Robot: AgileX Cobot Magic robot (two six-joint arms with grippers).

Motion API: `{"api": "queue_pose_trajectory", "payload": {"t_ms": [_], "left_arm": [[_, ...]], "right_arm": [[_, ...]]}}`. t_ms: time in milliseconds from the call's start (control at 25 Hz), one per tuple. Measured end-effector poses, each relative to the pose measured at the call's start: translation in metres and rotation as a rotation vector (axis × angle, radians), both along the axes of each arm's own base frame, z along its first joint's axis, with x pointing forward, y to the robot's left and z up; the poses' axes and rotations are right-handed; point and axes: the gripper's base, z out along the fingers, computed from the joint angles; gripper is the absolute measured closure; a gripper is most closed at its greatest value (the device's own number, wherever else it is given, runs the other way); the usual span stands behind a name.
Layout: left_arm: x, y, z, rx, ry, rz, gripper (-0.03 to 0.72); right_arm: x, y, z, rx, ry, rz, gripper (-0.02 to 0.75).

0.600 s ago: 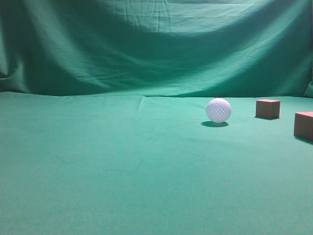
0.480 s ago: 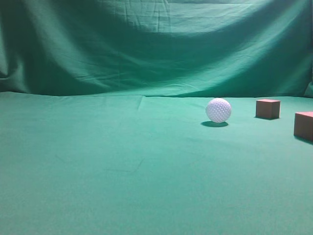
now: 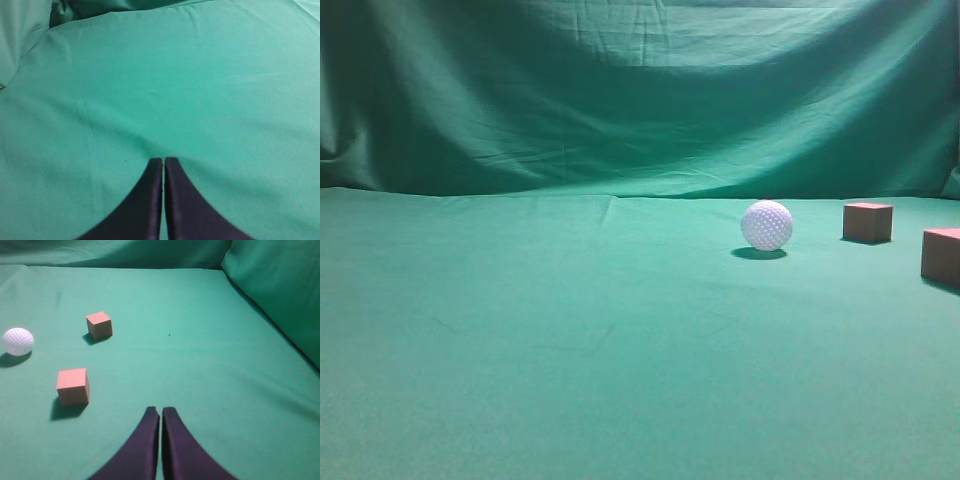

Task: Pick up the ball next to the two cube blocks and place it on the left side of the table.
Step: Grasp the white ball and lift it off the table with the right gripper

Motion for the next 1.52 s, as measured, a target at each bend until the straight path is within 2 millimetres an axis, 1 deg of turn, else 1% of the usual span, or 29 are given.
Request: {"api": "queue_pose_trajectory", "payload": {"t_ms": [200, 320, 480, 600, 640, 680, 760, 880, 920, 1000, 1040, 1120, 1280, 1360, 1440, 1520], "left_arm": [[0.000, 0.000, 0.000, 0.000, 0.000, 0.000, 0.688], [0.000, 0.000, 0.000, 0.000, 0.000, 0.000, 0.688], [0.000, 0.000, 0.000, 0.000, 0.000, 0.000, 0.688], [0.000, 0.000, 0.000, 0.000, 0.000, 0.000, 0.688], [0.000, 0.000, 0.000, 0.000, 0.000, 0.000, 0.688], [0.000, 0.000, 0.000, 0.000, 0.000, 0.000, 0.688], [0.000, 0.000, 0.000, 0.000, 0.000, 0.000, 0.688], [0.000, 0.000, 0.000, 0.000, 0.000, 0.000, 0.688], [0.000, 0.000, 0.000, 0.000, 0.000, 0.000, 0.688], [0.000, 0.000, 0.000, 0.000, 0.000, 0.000, 0.688], [0.000, 0.000, 0.000, 0.000, 0.000, 0.000, 0.688], [0.000, 0.000, 0.000, 0.000, 0.000, 0.000, 0.688], [0.000, 0.000, 0.000, 0.000, 0.000, 0.000, 0.688], [0.000, 0.000, 0.000, 0.000, 0.000, 0.000, 0.688], [0.000, 0.000, 0.000, 0.000, 0.000, 0.000, 0.688], [0.000, 0.000, 0.000, 0.000, 0.000, 0.000, 0.688]], "right_arm": [[0.000, 0.000, 0.000, -0.020, -0.001, 0.001, 0.738], [0.002, 0.000, 0.004, -0.035, -0.053, 0.006, 0.738], [0.005, 0.004, 0.029, 0.050, -0.332, 0.037, 0.738], [0.001, 0.008, 0.052, 0.076, -0.578, 0.083, 0.738], [0.000, 0.008, 0.056, 0.089, -0.632, 0.094, 0.738], [-0.001, 0.009, 0.059, 0.108, -0.646, 0.097, 0.738], [0.002, 0.008, 0.068, 0.148, -0.574, 0.079, 0.738], [0.010, 0.004, 0.098, 0.238, -0.372, 0.007, 0.738], [0.013, 0.003, 0.105, 0.246, -0.285, -0.023, 0.738], [0.024, 0.001, 0.120, 0.221, -0.116, -0.071, 0.738], [0.029, 0.000, 0.125, 0.184, -0.060, -0.076, 0.738], [0.047, 0.001, 0.134, 0.119, 0.045, -0.075, 0.738], [0.076, 0.010, 0.140, 0.069, 0.158, -0.017, 0.738], [0.089, 0.019, 0.140, 0.036, 0.207, 0.038, 0.738], [0.102, 0.031, 0.139, -0.009, 0.263, 0.114, 0.738], [0.115, 0.044, 0.137, -0.017, 0.335, 0.175, 0.738]]}}
